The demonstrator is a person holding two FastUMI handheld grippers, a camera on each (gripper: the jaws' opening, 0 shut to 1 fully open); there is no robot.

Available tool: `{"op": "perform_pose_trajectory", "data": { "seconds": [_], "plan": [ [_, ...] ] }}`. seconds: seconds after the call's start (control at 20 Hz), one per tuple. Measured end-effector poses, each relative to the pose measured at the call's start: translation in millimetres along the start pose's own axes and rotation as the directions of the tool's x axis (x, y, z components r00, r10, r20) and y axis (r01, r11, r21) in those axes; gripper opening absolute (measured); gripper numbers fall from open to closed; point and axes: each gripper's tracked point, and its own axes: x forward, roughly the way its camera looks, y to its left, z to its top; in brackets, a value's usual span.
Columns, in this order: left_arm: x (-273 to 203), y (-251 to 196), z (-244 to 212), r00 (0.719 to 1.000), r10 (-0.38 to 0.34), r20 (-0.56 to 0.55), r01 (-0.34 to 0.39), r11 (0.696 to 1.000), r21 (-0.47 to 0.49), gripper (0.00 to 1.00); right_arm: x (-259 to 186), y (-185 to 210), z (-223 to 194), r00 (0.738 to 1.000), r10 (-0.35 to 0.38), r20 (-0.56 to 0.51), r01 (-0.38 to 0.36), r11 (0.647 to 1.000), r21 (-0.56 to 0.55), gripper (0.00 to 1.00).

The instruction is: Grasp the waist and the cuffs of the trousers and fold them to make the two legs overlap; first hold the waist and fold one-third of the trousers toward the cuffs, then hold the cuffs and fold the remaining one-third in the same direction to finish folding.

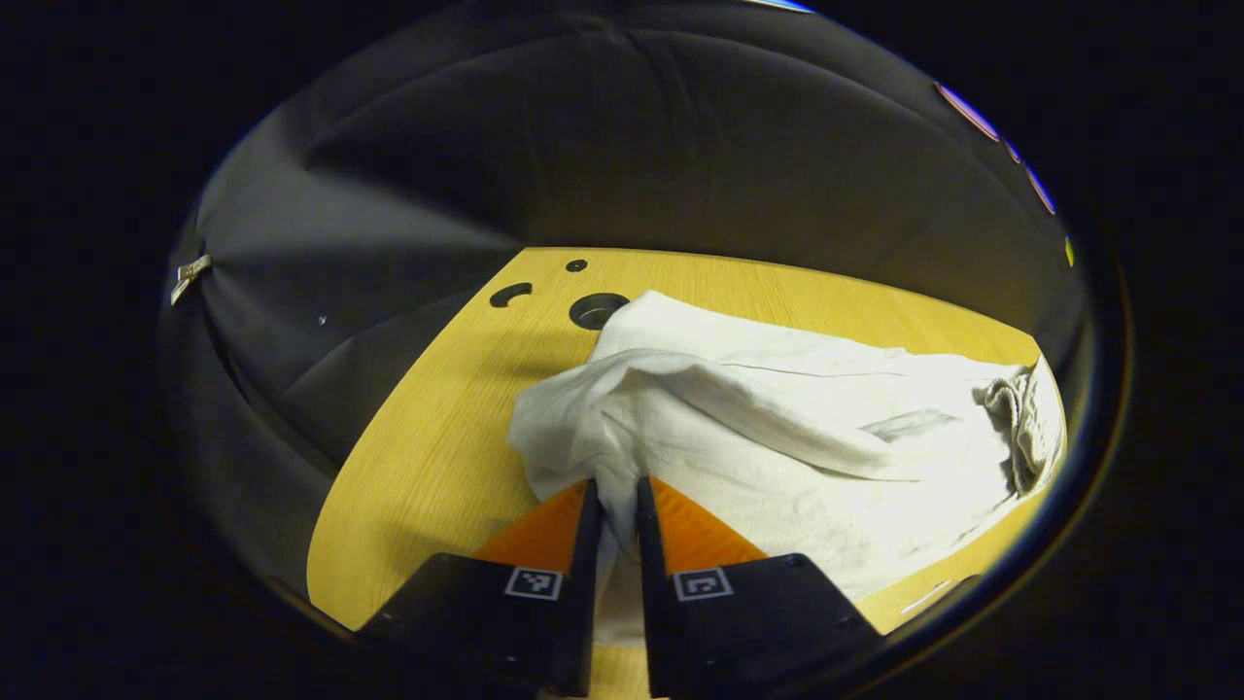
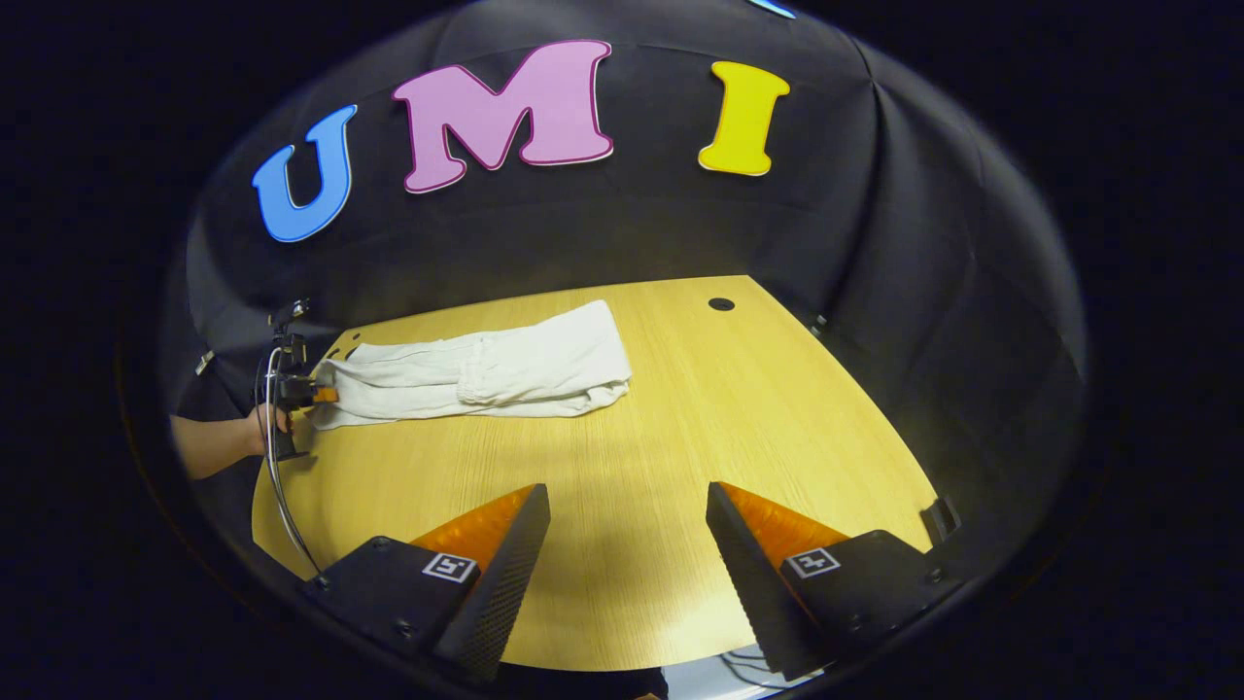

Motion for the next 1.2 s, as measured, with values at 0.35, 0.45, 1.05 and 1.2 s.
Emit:
{"op": "perform_pose_trajectory", "data": {
  "seconds": [0.35,0.45,1.05,1.2],
  "plan": [
    [-16.8,-15.0,4.4,0.998,-0.027,0.057,0.023,0.997,0.077,0.05,-14.0,-17.1,8.8,0.999,-0.047,0.024,0.047,0.999,-0.019,0.98],
    [-27.1,-19.4,20.0,0.993,-0.048,0.112,0.045,0.999,0.030,0.05,-15.7,-25.2,11.0,0.998,-0.061,0.033,0.061,0.998,0.007,0.98],
    [-136.3,-131.9,129.5,0.933,-0.165,0.319,0.211,0.971,-0.116,0.05,3.3,-96.6,43.6,0.991,-0.081,0.110,0.070,0.993,0.100,0.99],
    [-156.6,-181.2,148.2,0.919,-0.199,0.341,0.248,0.963,-0.109,0.05,10.6,-115.7,54.9,0.990,-0.059,0.130,0.049,0.996,0.078,0.99]
  ]
}}
